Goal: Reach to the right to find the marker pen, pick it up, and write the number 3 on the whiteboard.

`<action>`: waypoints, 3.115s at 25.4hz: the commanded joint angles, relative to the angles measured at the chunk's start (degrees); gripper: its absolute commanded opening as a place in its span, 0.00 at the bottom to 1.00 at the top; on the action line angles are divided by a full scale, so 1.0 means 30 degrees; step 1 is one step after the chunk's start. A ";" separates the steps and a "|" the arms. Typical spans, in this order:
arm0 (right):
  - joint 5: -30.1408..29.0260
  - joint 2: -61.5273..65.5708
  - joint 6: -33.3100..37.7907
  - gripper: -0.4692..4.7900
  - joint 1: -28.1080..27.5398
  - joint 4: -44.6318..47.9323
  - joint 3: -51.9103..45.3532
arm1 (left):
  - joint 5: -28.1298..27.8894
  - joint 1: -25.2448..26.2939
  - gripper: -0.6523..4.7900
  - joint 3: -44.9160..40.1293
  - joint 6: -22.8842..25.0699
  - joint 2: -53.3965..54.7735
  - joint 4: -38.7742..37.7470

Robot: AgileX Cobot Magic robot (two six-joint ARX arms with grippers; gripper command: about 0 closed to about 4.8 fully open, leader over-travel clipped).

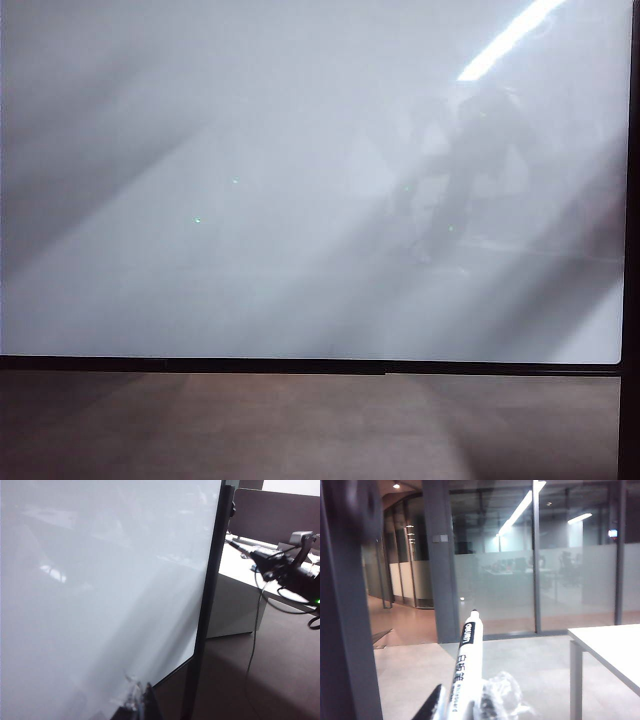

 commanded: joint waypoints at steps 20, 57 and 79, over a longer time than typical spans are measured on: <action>0.0197 -1.7325 0.0714 0.18 0.5967 -1.3930 -0.0109 | -0.0044 0.0022 0.11 0.0066 0.0138 -0.0197 0.0707; 0.5581 -0.9989 -0.4036 0.18 1.9387 -1.1460 0.2251 | -0.1472 0.0044 0.11 0.0066 0.0146 -0.1858 0.0306; 0.7475 -0.7992 -0.4255 0.18 1.9416 -1.0309 0.2244 | -0.1180 0.0044 0.11 0.0066 -0.0073 -0.2055 -0.0044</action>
